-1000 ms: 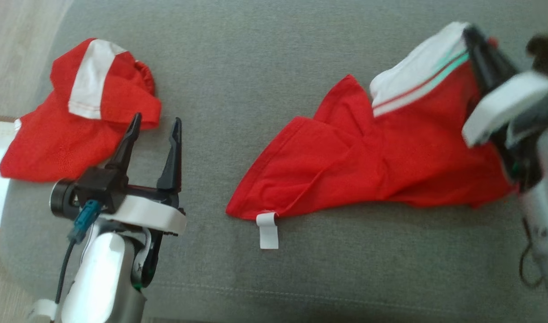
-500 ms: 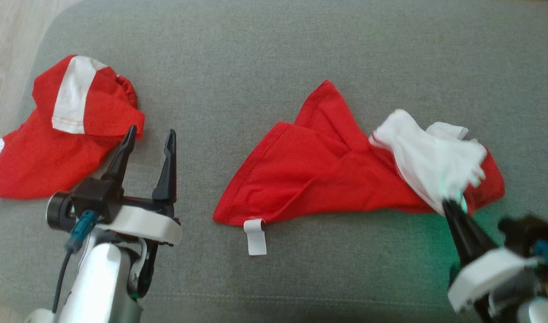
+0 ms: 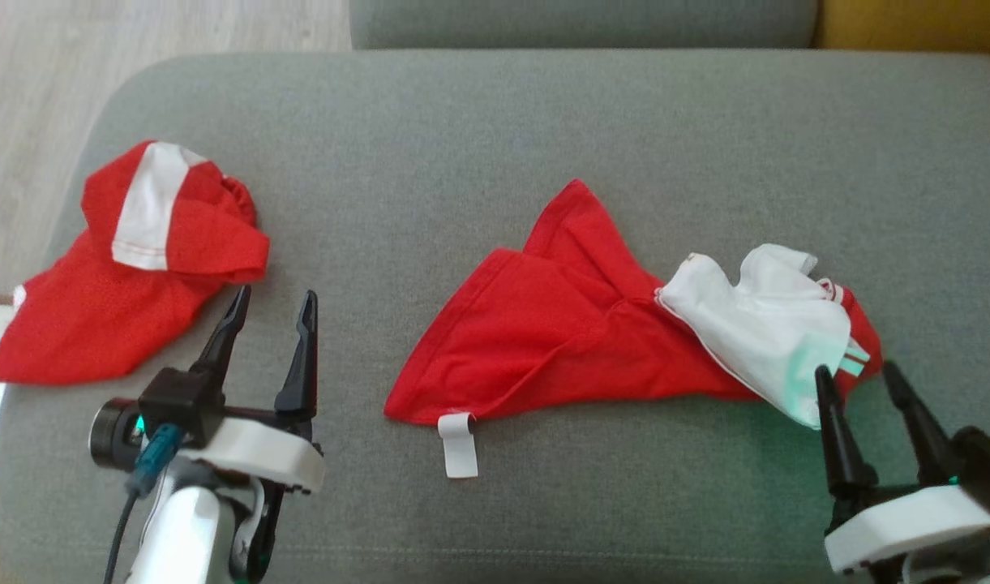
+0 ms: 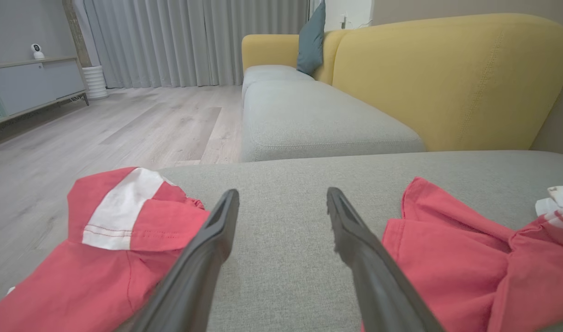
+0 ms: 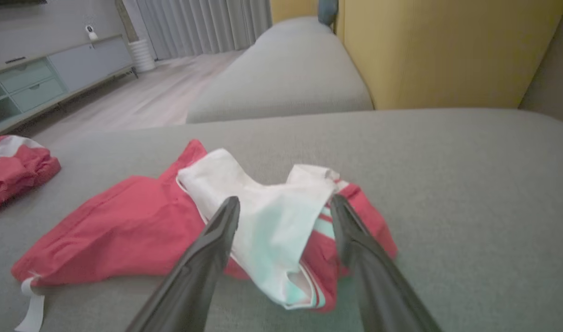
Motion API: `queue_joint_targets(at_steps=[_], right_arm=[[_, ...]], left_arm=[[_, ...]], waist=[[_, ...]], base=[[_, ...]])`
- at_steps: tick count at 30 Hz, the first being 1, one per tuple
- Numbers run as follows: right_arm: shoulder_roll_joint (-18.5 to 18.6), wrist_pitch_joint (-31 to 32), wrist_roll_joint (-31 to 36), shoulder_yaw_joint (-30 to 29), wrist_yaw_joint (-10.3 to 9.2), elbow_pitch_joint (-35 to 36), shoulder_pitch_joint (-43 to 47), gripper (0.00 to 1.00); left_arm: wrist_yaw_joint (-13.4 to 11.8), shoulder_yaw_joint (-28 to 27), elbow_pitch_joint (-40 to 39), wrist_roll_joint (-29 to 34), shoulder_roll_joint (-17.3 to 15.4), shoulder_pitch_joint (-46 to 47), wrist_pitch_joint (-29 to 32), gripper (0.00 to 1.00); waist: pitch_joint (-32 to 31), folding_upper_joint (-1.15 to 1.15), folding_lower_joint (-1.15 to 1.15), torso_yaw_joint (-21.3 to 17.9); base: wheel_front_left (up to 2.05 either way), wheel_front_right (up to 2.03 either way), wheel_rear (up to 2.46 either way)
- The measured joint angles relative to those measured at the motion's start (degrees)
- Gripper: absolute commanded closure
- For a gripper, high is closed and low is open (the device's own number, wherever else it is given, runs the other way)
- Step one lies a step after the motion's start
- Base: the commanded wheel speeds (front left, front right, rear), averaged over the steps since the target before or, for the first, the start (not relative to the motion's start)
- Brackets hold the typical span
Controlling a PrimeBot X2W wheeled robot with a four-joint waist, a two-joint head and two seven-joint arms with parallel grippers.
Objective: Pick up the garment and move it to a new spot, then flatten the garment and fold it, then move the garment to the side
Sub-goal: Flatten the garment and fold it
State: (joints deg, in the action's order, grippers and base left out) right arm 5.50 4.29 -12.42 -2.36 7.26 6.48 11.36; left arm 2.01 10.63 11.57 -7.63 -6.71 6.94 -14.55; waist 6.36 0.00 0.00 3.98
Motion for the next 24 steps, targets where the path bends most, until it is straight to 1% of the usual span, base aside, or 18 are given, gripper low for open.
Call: queue_joint_targets(at_steps=[2, 6, 12, 14, 24], right_arm=[[0.0, -1.25, 1.55, 0.37, 0.0, 2.57, -0.38, 0.0], [0.08, -1.26, 2.01, 2.13, 0.0, 3.59, -1.88, 0.0], [0.07, -0.81, 1.99, 3.58, 0.0, 3.53, -2.41, 0.0], [0.07, -0.81, 1.91, 3.6, 0.0, 3.15, -2.41, 0.0], [0.07, -0.68, 1.64, 3.58, 0.0, 2.29, -2.41, 0.0]], left_arm=[[-0.51, -0.01, -0.26, 0.0, -0.23, -1.6, 0.0, 0.0], [-0.85, 0.09, -0.73, 0.0, -0.44, -3.76, 0.2, 0.0], [-1.1, 0.34, -2.56, 0.0, -0.9, -4.64, 0.87, 0.0], [-1.56, 0.44, -3.01, 0.0, -1.05, -4.67, 1.13, 0.0], [-2.02, 1.24, -4.08, -0.01, -1.51, -5.78, 1.43, 0.0]], waist=[[-1.82, 0.0, 0.0, 0.08], [-3.27, 0.0, 0.0, 0.24], [-4.48, 0.0, 0.0, 0.7], [-4.61, 0.0, 0.0, 0.74], [-4.71, 0.0, 0.0, 0.8]], base=[[0.0, 0.0, 0.0], [0.0, 0.0, 0.0], [0.0, 0.0, 0.0], [0.0, 0.0, 0.0], [0.0, 0.0, 0.0]])
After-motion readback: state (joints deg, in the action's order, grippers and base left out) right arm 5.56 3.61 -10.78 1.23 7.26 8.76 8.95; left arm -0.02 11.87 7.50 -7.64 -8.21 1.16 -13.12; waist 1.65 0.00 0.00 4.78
